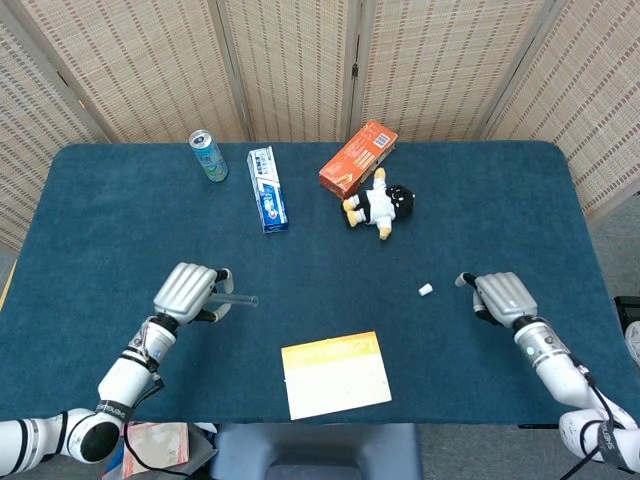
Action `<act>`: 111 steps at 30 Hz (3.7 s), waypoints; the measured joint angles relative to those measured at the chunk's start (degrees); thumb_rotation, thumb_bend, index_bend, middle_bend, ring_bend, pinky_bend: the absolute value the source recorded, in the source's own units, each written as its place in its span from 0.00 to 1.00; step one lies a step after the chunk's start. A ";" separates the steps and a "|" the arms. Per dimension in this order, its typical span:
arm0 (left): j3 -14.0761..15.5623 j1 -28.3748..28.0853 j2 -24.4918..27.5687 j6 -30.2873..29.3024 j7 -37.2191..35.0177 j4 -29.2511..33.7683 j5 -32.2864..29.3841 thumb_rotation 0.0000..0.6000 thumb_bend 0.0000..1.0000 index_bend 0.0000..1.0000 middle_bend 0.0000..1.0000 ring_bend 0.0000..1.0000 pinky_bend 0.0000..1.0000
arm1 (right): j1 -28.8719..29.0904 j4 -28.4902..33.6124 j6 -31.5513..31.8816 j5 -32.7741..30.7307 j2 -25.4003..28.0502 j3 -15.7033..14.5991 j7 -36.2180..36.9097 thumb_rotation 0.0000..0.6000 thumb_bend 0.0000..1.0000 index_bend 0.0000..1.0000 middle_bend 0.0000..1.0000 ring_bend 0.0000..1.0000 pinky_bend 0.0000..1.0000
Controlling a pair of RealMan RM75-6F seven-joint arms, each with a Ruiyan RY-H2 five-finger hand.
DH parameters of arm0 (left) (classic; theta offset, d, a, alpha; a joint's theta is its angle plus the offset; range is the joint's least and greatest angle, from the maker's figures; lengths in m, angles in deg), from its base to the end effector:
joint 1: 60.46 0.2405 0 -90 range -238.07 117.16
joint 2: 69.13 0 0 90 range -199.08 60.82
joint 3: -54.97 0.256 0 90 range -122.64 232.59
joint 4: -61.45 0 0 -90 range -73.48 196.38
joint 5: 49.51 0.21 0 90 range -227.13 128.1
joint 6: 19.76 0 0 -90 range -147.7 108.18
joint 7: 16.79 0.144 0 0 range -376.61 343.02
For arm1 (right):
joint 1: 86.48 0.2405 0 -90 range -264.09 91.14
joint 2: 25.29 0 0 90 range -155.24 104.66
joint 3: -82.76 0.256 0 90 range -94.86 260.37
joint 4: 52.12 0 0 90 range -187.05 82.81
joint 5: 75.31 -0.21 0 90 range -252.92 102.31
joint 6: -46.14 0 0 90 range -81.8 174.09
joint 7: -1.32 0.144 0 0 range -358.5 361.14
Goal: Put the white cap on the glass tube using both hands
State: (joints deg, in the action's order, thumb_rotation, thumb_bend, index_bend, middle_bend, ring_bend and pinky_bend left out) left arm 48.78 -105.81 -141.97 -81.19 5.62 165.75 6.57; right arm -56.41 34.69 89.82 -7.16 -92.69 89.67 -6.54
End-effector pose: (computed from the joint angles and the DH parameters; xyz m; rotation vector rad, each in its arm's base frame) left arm -0.1322 0.3264 0.0534 -1.8417 -0.9589 -0.9187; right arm -0.2825 -0.3128 0.0845 1.7875 -1.1049 0.5638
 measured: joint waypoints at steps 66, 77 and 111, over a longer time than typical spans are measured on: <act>-0.67 2.27 0.71 2.23 0.07 2.07 2.03 1.00 0.40 0.57 1.00 1.00 1.00 | 3.65 5.83 12.11 2.83 -2.25 -0.82 -4.79 1.00 0.32 0.30 0.25 0.14 0.20; -0.53 2.55 1.05 2.17 0.64 2.76 1.76 1.00 0.40 0.57 1.00 1.00 1.00 | 5.40 0.18 10.65 3.51 -6.36 -0.94 -6.57 1.00 0.30 0.52 0.86 0.88 0.98; 0.15 2.33 -0.07 4.13 0.60 1.25 0.88 1.00 0.40 0.57 1.00 1.00 1.00 | 8.76 -10.69 4.68 -0.90 -15.83 -1.35 -9.31 1.00 0.20 0.38 1.00 1.00 1.00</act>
State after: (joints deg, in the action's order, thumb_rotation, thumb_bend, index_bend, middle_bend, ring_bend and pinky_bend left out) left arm 48.93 -103.48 -142.03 -77.06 6.22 167.00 7.45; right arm -47.66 23.99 94.50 -8.06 -108.52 88.32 -15.85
